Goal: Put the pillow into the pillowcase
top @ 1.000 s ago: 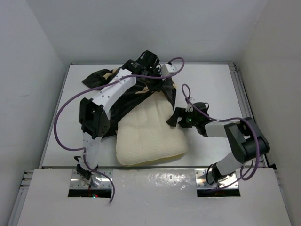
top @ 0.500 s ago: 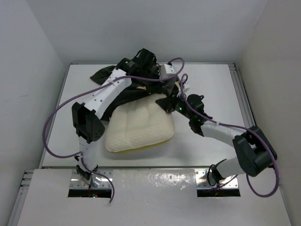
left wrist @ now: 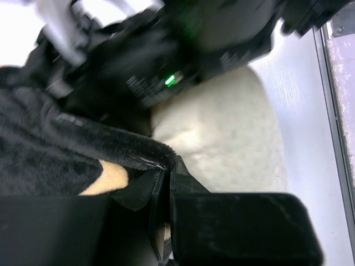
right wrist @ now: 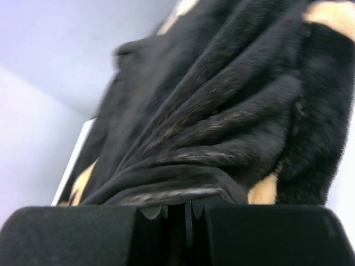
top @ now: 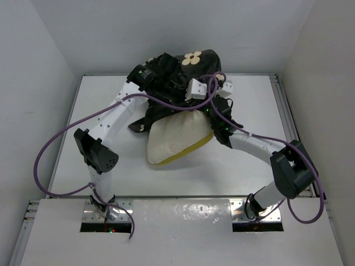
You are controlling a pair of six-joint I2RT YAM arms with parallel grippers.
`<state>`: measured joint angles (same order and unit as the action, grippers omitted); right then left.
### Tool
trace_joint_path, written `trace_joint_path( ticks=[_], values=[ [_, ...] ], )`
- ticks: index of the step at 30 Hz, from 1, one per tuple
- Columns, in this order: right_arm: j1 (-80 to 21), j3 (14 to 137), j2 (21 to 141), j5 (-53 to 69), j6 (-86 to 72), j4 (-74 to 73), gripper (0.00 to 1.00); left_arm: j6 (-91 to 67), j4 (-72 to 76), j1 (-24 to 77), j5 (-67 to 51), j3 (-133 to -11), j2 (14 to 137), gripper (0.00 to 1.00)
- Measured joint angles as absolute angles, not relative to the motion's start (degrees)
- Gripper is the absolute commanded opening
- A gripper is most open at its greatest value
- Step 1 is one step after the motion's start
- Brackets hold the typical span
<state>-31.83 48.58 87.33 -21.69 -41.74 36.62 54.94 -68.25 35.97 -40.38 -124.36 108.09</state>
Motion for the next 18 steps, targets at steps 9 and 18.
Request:
trace_joint_path(
  ticks=[9, 18],
  values=[
    [-27.05, 65.78, 93.03, -17.96, -46.81, 15.44, 0.47, 51.18, -65.6, 36.1, -38.24, -126.74, 107.74, 0.0],
    [-19.53, 70.98, 89.67, 19.53, -24.67, 0.69, 0.94, 27.44, -53.67, 21.1, -27.0, -125.03, 105.75, 0.0]
  ],
)
